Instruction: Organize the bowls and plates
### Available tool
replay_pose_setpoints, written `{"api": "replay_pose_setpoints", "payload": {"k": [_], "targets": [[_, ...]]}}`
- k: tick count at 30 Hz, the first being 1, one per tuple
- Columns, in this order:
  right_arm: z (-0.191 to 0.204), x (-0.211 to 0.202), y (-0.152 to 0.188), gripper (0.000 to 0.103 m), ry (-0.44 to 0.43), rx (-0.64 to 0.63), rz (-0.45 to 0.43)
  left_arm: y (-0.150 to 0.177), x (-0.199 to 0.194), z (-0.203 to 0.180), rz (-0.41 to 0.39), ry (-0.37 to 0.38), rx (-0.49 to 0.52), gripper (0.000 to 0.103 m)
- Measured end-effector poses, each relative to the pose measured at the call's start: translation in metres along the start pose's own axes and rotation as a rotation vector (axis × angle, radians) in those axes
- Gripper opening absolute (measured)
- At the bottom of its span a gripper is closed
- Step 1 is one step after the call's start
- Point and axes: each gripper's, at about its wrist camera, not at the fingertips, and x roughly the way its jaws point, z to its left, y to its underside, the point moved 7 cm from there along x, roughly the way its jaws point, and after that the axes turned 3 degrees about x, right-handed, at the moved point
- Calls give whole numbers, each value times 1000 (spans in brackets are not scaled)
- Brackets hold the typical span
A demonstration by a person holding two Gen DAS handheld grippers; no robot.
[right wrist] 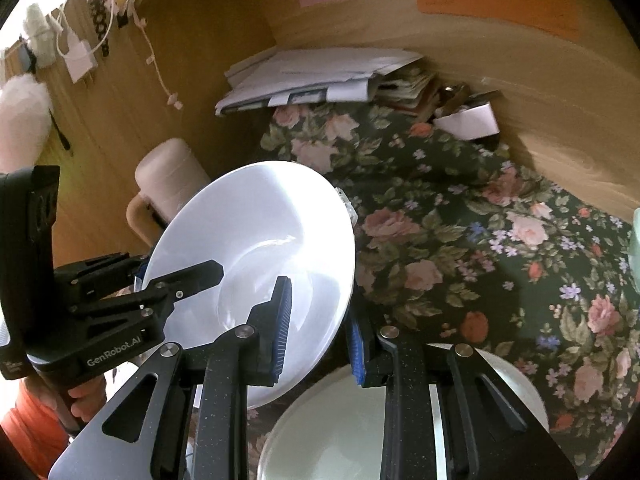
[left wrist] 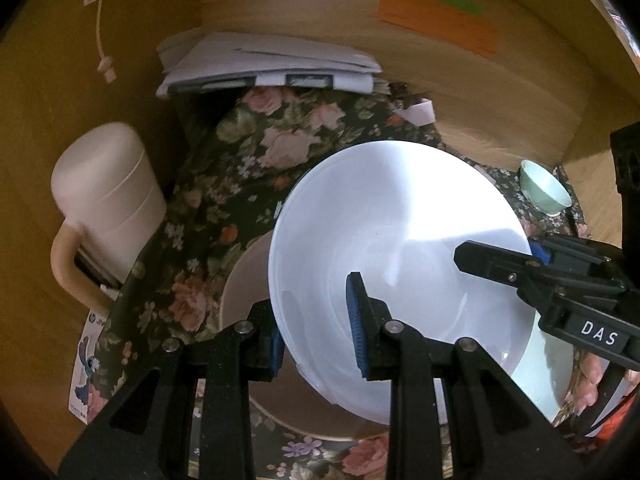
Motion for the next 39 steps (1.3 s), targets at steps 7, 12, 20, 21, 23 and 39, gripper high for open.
{"api": "replay_pose_setpoints", "payload": {"k": [7,12,20,21,23,39], "targets": [[8,21,7,23,-16,-8,46,12,5,17,16,-23,-21,27],[11,31,12,23,-27,-1,68,19,11,24,31,-46,-7,27],[10,33,11,24,-17,-13,89,24,19,22,25,-65,38,27],[10,33,10,25,-16,-20,89,24,20,22,26,-68,41,27],[11,30,9,26,-11,-33,85,24,22,22,29,-73,44,28],[-2,15,13,26,-2,-27,62,18,25,19,32,-88,53,28]]}}
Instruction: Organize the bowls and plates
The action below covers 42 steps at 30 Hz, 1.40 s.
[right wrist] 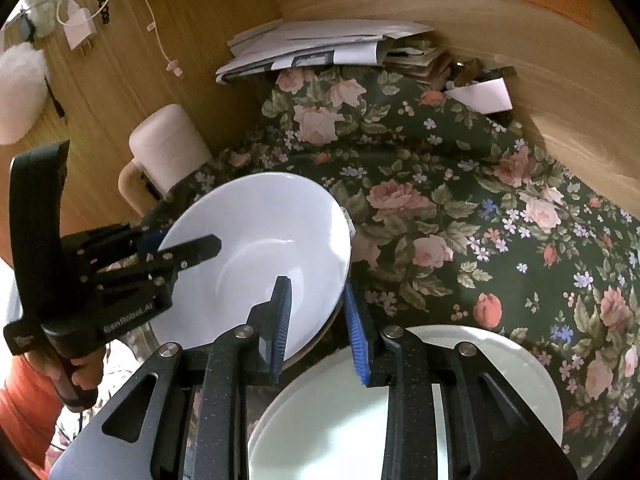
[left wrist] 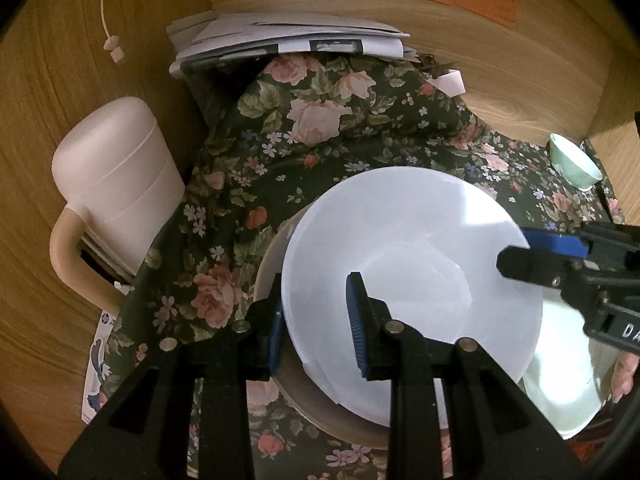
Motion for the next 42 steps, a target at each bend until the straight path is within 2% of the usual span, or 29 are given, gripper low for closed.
{"api": "replay_pose_setpoints", "payload": {"k": [3,5,9,12,14,18,20,34,37,39,42], "targets": [[-1,0,0,26,-4,3,-2,-3,-1,2,0,2,-7,29],[-1,-3,-2,26,-5,4,-11,-6,-3,2,0,20,-16,38],[-6,-19,-8,28,7,4,-55,-11,-5,3,16,13,-27,38],[-13,-33,-13,34,17,13,-90,-21,-15,4,-33,-33,-10,47],[-18,-39,-17,38,23,19,-111,-30,-24,0,-67,-29,6,53],[-32,-55,-22,39,49,34,-156,-44,-33,-11,-95,-10,14,53],[-41,-62,-23,42,61,50,-172,-50,-35,-25,-103,25,21,53],[-142,-113,-11,43,224,193,-235,-102,-17,-143,-115,177,130,54],[-165,-124,-7,43,257,231,-244,-112,-13,-164,-122,183,142,73],[-187,-131,-2,43,278,278,-244,-121,-12,-178,-147,186,150,75],[-218,-137,4,46,301,348,-242,-133,-4,-202,-141,208,175,76]]}}
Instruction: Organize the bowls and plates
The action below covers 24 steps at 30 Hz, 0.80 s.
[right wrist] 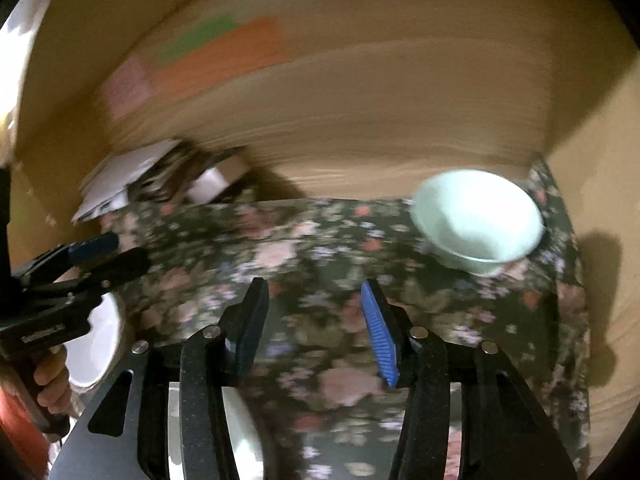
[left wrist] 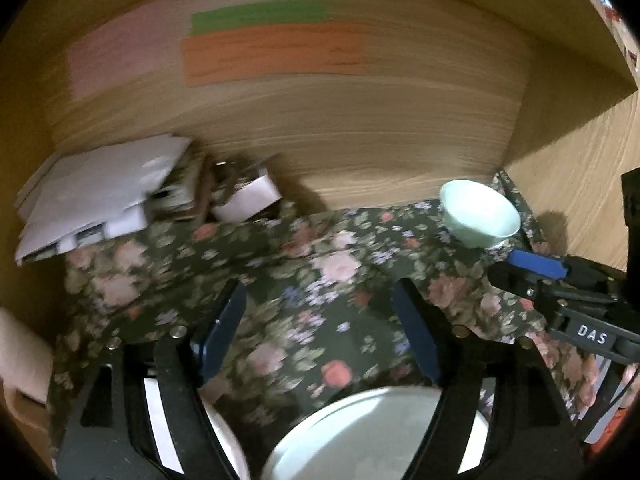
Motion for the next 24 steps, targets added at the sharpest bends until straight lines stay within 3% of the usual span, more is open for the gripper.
{"api": "replay_pose_setpoints", "payload": {"k": [11,18,24], "targets": [[-93,8,-21,49,154,147,-4,-25,53,-45,69,46,66,76],[-129,28,-26,49,233,198,29,-33,81,-57,101,70,96,76],[-149,50,-25,49,250,236,78,-36,102,-69,131,91,120,76]]}}
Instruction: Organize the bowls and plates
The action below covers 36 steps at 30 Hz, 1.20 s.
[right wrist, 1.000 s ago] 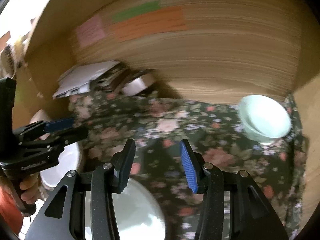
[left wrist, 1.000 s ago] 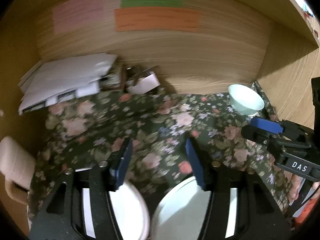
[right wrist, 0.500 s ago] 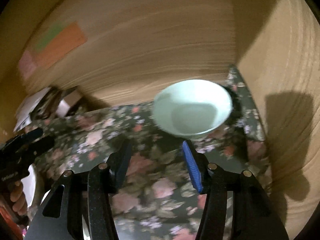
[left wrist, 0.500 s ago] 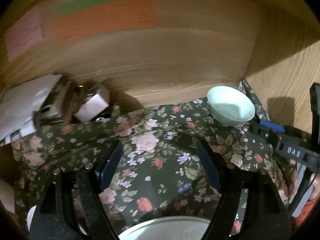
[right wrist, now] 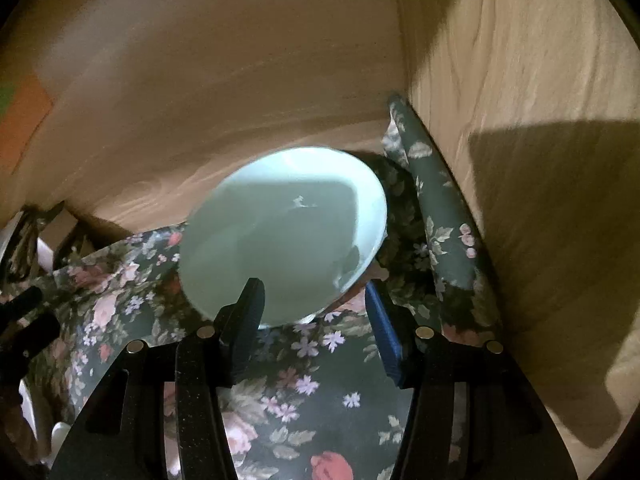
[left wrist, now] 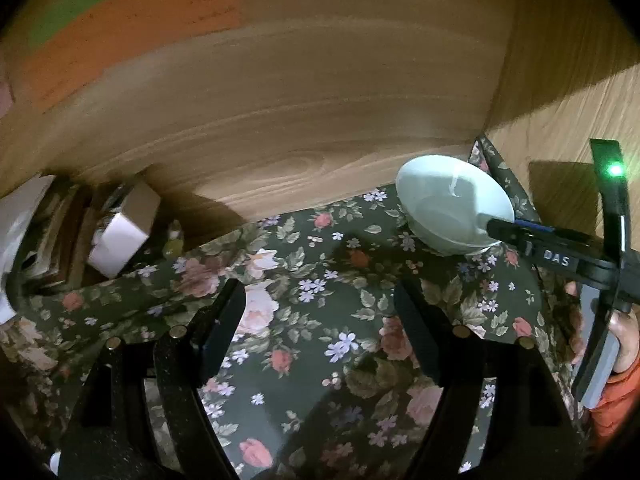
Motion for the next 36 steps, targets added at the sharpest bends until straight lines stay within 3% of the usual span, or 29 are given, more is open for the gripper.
{"api": "replay_pose_setpoints", "payload": {"k": [9,17,26,33,36], "targets": [[0,20,0,49,1,-5,42,-2,17,-2,23,18,6,76],[11,18,9,27,-37,-66,80,-1,20,-2,35,31,-1,76],[65,8,52,19,-153,-222,155,14,20,2,72,24,-11,76],[88,-7,80,18,-193,-284,176,37,20,13,122,8,-34,76],[90,-11,81,27,-191,-264,159,44,23,15,146,3,-44,76]]}}
